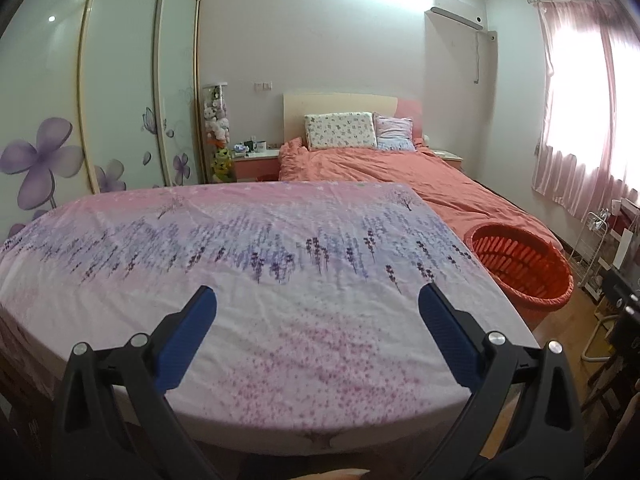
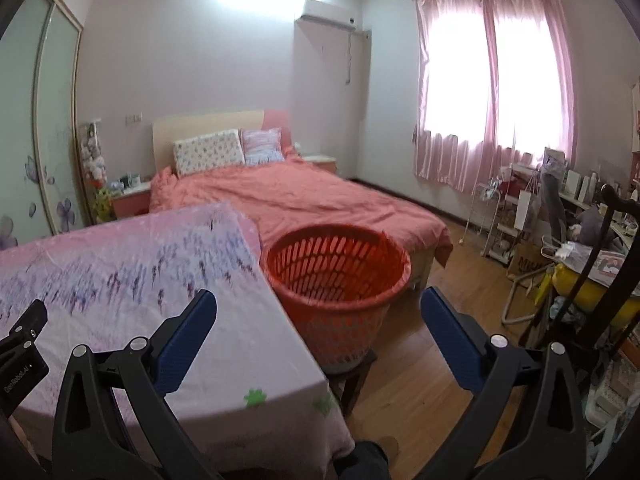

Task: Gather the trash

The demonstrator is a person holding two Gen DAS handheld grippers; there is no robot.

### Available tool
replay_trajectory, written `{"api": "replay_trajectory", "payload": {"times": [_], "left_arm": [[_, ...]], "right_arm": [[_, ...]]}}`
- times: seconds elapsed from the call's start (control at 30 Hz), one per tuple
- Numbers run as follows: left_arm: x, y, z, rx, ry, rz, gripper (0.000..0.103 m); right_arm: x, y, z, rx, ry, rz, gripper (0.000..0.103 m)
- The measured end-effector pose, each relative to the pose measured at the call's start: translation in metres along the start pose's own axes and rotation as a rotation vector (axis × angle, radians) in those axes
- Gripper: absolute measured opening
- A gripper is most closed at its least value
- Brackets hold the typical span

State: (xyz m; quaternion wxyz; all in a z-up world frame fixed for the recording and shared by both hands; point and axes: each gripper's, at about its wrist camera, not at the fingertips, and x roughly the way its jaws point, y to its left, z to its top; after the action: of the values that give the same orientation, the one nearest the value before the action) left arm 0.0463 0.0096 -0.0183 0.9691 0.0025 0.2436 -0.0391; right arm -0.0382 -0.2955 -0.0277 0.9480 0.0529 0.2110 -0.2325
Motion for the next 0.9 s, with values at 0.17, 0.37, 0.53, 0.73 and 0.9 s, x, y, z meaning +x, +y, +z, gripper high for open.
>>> {"api": "replay_trajectory", "payload": {"times": [0.17,0.37,0.53,0.73,0.9], "left_arm": [[-0.003,-0.002,-0.006,0.004,0.023,-0.011,0.099],[-0.001,-0.005,-0.007,-0.006,0.048,-0.002,0.099],[0.000,-0.006,-0.006,-0.009,0.059,0.012,0.099],[-0.002,-0.009,-0.005,-0.008,0.050,0.001,0.099],[-0.008,-0.009,-0.002,-0.011,0.029,0.002,0.099]], "right_arm": [[0.003,0.000,-0.007,0.013,0.057,-0.014,0.101],[-0.003,0.005,-0.016,0.009,0.060,-0.088,0.101],[-0.002,0.004,-0.017,0.001,0.063,-0.114,0.101],[-0.004,0.004,-0.017,0.003,0.067,-0.092,0.101],[-0.009,0.006,-0.015,0.005,0.059,-0.086,0.101]]}}
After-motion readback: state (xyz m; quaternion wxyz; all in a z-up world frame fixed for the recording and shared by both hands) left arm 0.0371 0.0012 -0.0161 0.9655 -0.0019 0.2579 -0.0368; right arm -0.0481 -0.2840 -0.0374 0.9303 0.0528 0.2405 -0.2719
